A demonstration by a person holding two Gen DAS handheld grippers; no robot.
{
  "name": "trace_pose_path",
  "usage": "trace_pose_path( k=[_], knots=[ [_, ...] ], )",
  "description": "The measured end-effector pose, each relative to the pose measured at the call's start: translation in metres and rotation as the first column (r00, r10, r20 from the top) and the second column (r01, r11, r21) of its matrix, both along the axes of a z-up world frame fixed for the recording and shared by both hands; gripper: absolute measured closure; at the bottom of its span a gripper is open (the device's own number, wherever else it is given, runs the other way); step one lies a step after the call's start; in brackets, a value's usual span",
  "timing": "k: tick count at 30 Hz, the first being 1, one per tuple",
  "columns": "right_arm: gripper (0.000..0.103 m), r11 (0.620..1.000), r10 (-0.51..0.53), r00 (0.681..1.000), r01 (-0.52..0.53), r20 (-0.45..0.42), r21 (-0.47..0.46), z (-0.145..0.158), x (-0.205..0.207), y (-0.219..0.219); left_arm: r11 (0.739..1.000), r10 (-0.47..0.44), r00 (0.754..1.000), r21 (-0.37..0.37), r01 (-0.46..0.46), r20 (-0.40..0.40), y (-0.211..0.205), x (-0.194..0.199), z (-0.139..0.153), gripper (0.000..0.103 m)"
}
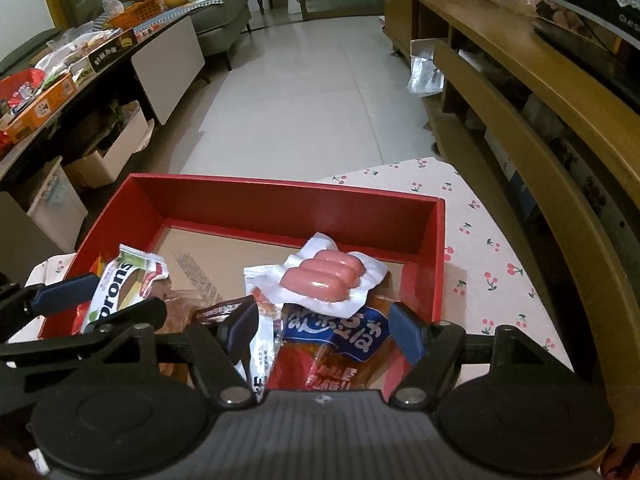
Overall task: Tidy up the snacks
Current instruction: 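Lower both packs into the red box and open both grippers, then withdraw both grippers from the box toward the blue Wafer Biscuit pack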
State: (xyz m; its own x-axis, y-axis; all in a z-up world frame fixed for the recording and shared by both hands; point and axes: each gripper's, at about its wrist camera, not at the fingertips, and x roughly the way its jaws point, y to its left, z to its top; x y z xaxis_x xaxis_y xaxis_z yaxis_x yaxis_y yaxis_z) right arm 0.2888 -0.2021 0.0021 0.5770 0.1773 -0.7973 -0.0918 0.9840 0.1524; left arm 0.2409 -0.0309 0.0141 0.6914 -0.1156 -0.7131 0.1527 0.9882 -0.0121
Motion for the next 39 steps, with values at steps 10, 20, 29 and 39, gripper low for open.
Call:
trace_pose_path(
  k=[10,20,29,39],
  knots=[
    [0.014,0.999,-0.033,0.999,0.033,0.017,0.008,0.007,-0.005,-0.008,0.998,-0.01,1.0,-0.068,0.01,0.001,0.002,0.0,0.005,0.027],
    [0.014,0.998,-0.047,0.998,0.046,0.037,0.032,0.015,-0.009,-0.012,0.993,-0.016,1.0,-0.116,0.017,0.007,0.002,-0.005,0.012,0.025],
    [0.014,0.999,-0.029,0.998,0.027,0.051,0.039,0.028,-0.033,-0.01,0.993,-0.003,1.0,-0.116,0.005,0.014,0.006,-0.026,0.024,0.024],
    [0.014,0.999,-0.005,0.998,0.002,0.059,0.054,0.037,-0.061,-0.002,0.994,0.019,1.0,-0.108,-0.017,0.021,0.013,-0.053,0.033,0.022]
  ],
)
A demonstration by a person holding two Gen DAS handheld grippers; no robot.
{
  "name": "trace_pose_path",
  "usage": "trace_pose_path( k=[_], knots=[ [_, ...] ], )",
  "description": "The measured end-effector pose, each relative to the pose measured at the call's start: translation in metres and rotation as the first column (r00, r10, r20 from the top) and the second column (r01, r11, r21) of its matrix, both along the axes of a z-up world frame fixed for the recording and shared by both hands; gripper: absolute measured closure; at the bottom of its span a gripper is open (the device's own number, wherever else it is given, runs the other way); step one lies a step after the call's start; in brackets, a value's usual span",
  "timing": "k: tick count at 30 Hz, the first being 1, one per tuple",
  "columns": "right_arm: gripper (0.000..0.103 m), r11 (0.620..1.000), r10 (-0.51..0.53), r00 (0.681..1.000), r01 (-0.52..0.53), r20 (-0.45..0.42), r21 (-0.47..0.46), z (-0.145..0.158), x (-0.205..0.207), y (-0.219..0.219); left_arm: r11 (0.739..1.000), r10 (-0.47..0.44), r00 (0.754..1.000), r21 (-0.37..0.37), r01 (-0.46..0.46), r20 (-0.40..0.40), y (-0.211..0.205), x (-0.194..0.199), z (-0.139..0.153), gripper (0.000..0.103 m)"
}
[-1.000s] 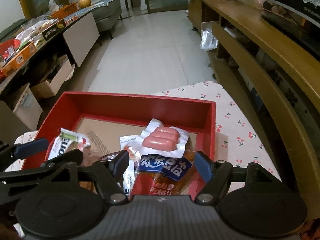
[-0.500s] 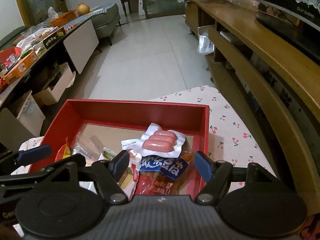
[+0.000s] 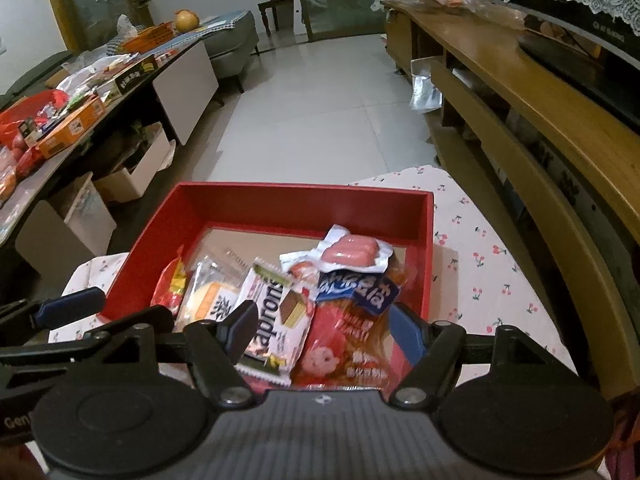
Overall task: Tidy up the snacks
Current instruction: 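Withdraw both grippers from the box toward the blue Wafer Biscuit pack, then grasp the gold foil snack with the left gripper while the right grasps the Wafer Biscuit pack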
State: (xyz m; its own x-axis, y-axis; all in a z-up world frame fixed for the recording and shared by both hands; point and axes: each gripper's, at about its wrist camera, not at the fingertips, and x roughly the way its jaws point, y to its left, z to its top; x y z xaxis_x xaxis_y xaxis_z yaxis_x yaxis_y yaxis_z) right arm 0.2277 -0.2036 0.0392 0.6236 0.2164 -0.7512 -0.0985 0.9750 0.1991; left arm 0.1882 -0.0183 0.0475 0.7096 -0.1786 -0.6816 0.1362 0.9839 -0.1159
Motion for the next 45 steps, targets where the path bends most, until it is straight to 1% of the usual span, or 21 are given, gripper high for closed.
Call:
trace_pose_path(
  k=[15,30,38,42,45],
  knots=[
    [0.014,0.999,0.043,0.999,-0.043,-0.017,0.004,-0.003,-0.032,0.017,1.0,0.026,0.999,-0.007,-0.026,-0.023,0.018,-0.031,-0.004,0.021],
    [0.014,0.994,0.104,0.993,-0.105,-0.064,-0.014,-0.018,-0.051,0.036,0.999,0.053,0.996,0.005,-0.053,-0.072,0.034,-0.055,-0.017,0.021],
    [0.014,0.988,0.144,0.981,-0.15,-0.133,-0.03,-0.04,-0.053,0.049,0.998,0.065,0.99,0.007,-0.065,-0.129,0.042,-0.065,-0.033,0.02],
    [0.014,0.985,0.157,0.975,-0.167,-0.159,-0.052,-0.05,-0.051,0.057,0.997,0.069,0.982,-0.01,-0.072,-0.175,0.046,-0.069,-0.044,0.02],
    [0.014,0.982,0.171,0.967,-0.183,-0.19,-0.044,-0.059,-0.048,0.062,0.996,0.073,0.975,-0.028,-0.08,-0.209,0.051,-0.073,-0.053,0.02]
  ],
)
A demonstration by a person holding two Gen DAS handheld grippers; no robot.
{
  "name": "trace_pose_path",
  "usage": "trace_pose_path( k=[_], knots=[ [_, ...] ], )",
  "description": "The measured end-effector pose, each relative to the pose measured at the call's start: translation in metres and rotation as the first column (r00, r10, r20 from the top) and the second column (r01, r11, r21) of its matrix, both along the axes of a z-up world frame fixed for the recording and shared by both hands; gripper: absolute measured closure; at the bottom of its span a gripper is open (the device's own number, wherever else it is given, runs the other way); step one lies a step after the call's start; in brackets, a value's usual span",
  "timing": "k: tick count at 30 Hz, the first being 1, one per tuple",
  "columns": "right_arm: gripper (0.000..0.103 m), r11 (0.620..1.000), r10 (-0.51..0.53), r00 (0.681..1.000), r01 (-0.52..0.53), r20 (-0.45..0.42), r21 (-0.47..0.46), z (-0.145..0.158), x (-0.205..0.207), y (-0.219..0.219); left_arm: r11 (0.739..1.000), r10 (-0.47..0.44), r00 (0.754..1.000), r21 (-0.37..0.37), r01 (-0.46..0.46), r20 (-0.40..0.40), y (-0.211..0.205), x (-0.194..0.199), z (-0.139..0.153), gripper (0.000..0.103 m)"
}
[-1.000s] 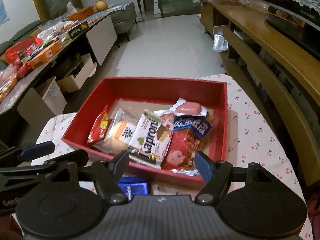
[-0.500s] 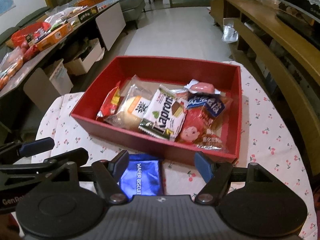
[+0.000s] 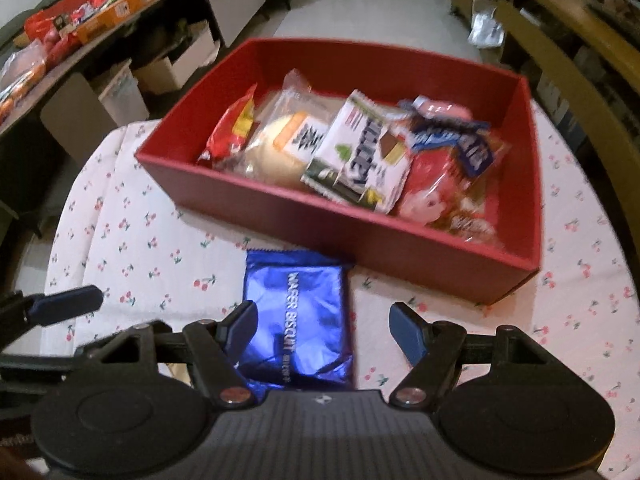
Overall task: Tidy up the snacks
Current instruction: 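Grasp the gold foil snack with the left gripper while the right grasps the Wafer Biscuit pack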
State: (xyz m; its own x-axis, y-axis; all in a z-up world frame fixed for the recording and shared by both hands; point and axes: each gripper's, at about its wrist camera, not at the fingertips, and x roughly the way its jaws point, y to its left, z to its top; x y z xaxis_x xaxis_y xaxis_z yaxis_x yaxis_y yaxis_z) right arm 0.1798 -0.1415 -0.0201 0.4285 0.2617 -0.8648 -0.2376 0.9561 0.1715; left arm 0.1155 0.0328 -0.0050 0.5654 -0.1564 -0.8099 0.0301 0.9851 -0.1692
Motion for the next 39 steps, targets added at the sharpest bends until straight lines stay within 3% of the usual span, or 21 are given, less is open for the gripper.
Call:
trace_pose_path(
  k=[8,13,27,35,39],
  knots=[
    [0.01,0.997,0.065,0.997,-0.066,-0.031,-0.043,-0.019,0.007,0.028,0.999,0.022,0.998,-0.023,-0.024,-0.06,0.013,-0.006,-0.012,0.02],
    [0.018,0.986,0.102,0.995,-0.102,-0.005,-0.135,-0.026,0.006,0.037,0.998,0.018,0.996,-0.063,-0.024,-0.09,0.018,-0.006,-0.018,0.019],
    [0.025,0.974,0.085,0.995,-0.094,-0.05,-0.205,-0.022,-0.048,-0.026,0.994,-0.007,0.987,-0.112,-0.011,-0.163,-0.02,-0.001,-0.033,0.018],
    [0.024,0.984,0.096,0.993,-0.104,-0.065,-0.141,-0.027,-0.065,-0.048,0.998,0.054,0.992,-0.009,-0.056,-0.118,-0.044,0.01,-0.038,0.019],
    [0.021,0.987,0.087,0.995,-0.093,-0.053,-0.127,-0.03,-0.065,-0.05,0.992,-0.002,0.996,0.122,0.013,-0.088,-0.063,0.009,-0.043,0.024]
  ],
)
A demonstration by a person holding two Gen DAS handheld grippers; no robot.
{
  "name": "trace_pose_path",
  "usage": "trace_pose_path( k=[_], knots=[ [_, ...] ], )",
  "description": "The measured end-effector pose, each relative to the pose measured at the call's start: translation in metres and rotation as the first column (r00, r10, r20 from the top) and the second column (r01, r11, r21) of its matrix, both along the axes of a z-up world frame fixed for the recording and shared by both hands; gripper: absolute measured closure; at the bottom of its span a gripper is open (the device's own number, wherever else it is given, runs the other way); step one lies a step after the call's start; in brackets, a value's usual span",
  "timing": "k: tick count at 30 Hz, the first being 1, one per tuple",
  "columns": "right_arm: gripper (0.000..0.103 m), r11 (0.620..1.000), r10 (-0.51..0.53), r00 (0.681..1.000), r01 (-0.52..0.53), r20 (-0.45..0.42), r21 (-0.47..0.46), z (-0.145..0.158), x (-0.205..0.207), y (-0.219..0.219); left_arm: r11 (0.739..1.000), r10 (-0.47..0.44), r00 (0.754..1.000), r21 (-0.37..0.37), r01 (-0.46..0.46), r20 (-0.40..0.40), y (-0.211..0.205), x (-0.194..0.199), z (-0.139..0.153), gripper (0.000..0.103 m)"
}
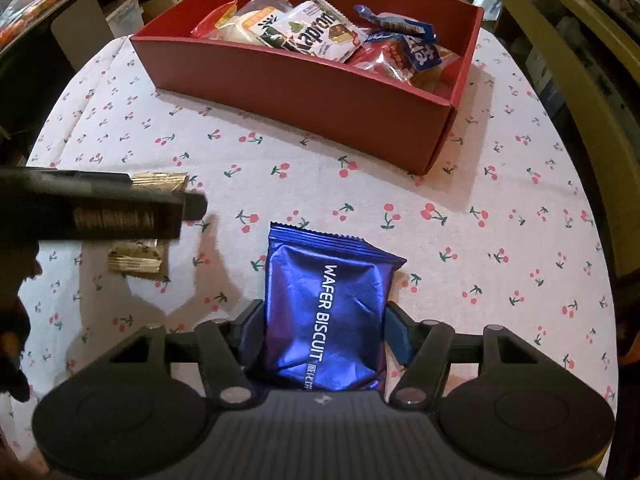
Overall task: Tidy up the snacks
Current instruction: 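Grasp the gold foil snack with the left gripper while the right grasps the Wafer Biscuit pack, then carry the gold snack with the left gripper while the right carries the Wafer Biscuit over the box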
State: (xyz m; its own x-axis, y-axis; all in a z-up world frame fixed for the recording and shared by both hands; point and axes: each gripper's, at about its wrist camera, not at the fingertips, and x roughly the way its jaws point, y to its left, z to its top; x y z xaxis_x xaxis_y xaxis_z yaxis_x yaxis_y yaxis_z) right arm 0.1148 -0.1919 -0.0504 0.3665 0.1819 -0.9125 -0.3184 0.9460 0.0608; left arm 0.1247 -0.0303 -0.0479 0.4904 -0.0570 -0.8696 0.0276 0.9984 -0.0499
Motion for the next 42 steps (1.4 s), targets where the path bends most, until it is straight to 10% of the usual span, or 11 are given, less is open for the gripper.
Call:
trace_pose_path(
  k=[8,19,22,26,42],
  knots=[
    [0.006,1.0,-0.011,1.0,0.011,0.003,-0.003,-0.004,0.004,-0.001,0.994,-0.08,0.997,0.072,0.08,-0.002,-0.002,-0.015,-0.002,0.034],
    [0.0,1.0,0.011,1.0,-0.011,0.01,-0.025,-0.009,0.003,0.01,0.991,-0.106,0.994,0.078,0.105,0.013,-0.005,-0.017,-0.004,0.023],
    [0.025,1.0,0.022,0.999,-0.021,0.035,-0.02,0.001,-0.002,0.012,0.99,-0.117,0.993,0.078,0.115,0.022,-0.004,-0.02,-0.003,0.032],
    [0.026,0.992,0.059,0.993,-0.047,0.102,-0.114,0.007,-0.013,0.022,0.989,-0.137,0.99,0.063,0.135,0.026,-0.003,-0.024,0.003,0.054],
    [0.026,0.994,0.028,0.963,0.002,0.267,-0.112,0.048,-0.024,0.023,0.987,-0.159,0.983,0.008,0.159,0.089,-0.002,-0.03,0.03,0.056]
  ],
)
